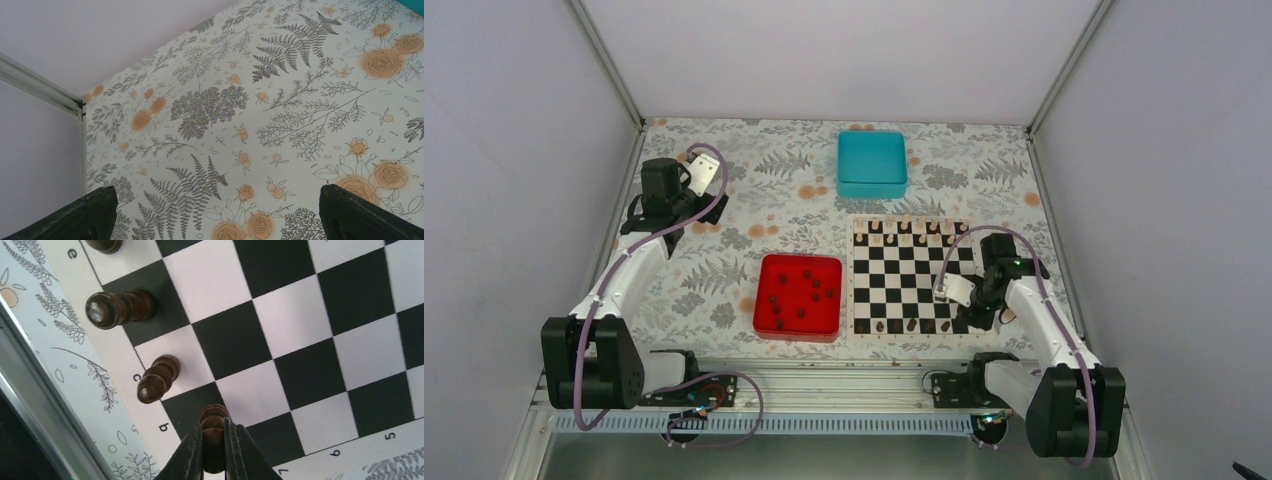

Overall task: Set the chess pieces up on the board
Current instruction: Place the chess piece on the chessboard.

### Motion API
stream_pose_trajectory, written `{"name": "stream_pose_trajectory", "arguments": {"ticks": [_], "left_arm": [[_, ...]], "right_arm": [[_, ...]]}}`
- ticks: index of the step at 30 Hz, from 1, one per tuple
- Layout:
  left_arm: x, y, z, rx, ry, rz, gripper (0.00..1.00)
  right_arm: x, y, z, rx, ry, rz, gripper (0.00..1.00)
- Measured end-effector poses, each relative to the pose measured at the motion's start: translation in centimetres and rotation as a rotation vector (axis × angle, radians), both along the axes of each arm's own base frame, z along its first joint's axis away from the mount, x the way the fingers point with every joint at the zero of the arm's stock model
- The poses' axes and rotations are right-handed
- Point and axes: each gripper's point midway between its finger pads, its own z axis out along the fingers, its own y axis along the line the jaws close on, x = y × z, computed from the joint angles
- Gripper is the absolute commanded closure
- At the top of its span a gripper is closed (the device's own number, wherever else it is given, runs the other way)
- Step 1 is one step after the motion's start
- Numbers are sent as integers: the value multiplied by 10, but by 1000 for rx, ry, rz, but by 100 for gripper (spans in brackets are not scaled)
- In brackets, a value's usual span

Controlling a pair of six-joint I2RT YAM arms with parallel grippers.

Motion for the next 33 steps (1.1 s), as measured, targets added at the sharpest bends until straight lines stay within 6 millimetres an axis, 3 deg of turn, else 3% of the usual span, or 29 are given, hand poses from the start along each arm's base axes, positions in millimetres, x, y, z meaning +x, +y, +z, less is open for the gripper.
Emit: {"name": "stream_pose_trajectory", "arguments": {"ticks": [18,33], "left_arm": [[0,0,0,0,0,0,0],[0,0,0,0,0,0,0]], "right_arm": [[-24,0,-14,-2,80,15,96],[-17,-3,-17,-16,49,14,95]]}}
